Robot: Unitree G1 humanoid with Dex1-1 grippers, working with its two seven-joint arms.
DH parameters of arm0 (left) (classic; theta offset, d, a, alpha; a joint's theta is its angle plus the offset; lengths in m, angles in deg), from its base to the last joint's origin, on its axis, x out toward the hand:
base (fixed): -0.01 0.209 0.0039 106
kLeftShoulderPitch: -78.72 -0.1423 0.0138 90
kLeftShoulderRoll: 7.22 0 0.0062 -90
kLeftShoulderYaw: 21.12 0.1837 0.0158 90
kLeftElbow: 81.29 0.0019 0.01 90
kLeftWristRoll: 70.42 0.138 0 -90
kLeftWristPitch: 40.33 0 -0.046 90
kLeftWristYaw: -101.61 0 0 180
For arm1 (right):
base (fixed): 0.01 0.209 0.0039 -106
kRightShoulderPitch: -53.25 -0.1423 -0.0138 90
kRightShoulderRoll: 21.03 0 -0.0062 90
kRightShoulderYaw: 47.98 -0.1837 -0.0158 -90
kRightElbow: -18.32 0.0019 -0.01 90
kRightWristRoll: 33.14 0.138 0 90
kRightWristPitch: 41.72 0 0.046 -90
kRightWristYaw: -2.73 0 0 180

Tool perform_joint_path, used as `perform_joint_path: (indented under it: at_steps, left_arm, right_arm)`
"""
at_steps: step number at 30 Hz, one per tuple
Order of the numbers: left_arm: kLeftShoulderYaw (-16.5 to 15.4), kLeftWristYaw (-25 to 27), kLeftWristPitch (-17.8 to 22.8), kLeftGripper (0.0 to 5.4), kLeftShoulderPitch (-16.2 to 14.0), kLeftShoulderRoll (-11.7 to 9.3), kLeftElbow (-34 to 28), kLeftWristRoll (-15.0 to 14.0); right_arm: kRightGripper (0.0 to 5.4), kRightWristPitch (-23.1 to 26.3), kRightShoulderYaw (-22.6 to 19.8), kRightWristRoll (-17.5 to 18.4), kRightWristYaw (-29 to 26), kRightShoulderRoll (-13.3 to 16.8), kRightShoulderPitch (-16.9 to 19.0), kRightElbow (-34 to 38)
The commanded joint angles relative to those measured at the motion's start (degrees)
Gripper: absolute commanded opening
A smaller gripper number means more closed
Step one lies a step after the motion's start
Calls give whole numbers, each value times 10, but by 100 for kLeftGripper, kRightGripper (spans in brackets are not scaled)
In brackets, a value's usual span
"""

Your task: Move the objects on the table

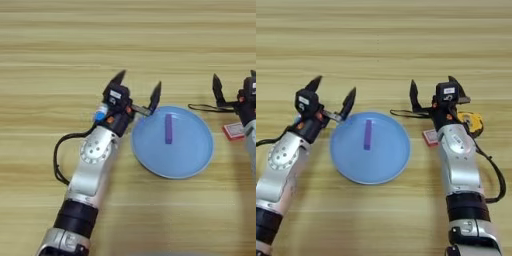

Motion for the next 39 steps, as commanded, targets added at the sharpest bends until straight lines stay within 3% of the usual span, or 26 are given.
perform_joint_path:
  at_steps: [1, 6, 15, 30, 39]
  left_arm:
    - [41, 26, 50, 540, -11, -20, -11, 29]
    - [69, 68, 81, 540, 2, -29, 71, 39]
    - [86, 62, 65, 540, 22, -21, 150, 80]
    - [79, 55, 51, 537, 32, -20, 175, 96]
    - [68, 46, 39, 448, 42, -15, 193, 98]
  right_arm:
    - [537, -8, -1, -7, 11, -2, -15, -15]
    - [537, -16, -2, -9, 21, -3, -21, -23]
    - [537, -14, 3, -12, 28, -11, -19, -18]
    - [539, -8, 5, -11, 29, -17, -14, -4]
    - [540, -7, 4, -10, 27, -17, -14, -3]
